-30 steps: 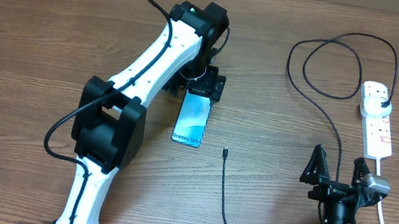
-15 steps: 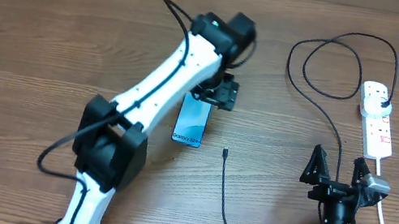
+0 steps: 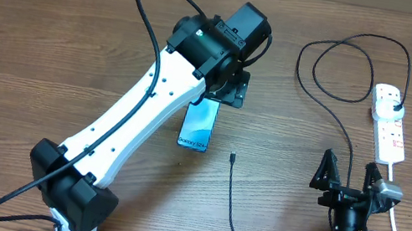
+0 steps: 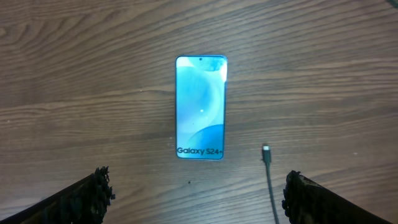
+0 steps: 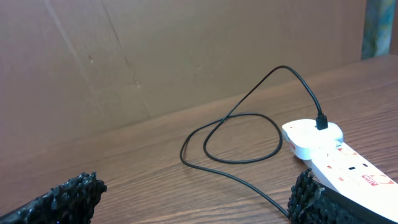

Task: Plug charger to phone and switch on socket

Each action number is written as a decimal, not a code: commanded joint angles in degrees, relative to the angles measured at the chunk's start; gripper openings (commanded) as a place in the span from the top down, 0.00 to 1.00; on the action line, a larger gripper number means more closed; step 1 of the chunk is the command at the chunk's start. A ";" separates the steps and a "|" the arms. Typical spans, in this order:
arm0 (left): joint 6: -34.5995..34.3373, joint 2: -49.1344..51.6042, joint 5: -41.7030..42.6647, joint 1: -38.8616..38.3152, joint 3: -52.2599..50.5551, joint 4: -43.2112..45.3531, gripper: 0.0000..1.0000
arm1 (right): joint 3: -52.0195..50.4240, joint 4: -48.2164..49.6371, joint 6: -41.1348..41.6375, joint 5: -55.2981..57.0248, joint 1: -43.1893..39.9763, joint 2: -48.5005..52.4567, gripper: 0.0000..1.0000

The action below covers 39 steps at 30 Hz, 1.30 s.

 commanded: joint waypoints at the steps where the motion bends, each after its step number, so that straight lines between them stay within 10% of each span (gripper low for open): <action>1: -1.81 0.07 -1.57 0.28 -4.52 2.49 0.06 | -0.57 0.28 -0.09 -0.13 0.22 -0.50 0.00; 16: -0.07 0.17 0.52 0.92 -26.64 26.29 0.00 | -0.57 0.28 -0.09 -0.13 0.22 -0.50 0.00; 39: -0.33 0.44 2.93 5.77 -30.91 29.35 0.01 | -0.57 0.28 -0.09 -0.13 0.22 -0.50 0.00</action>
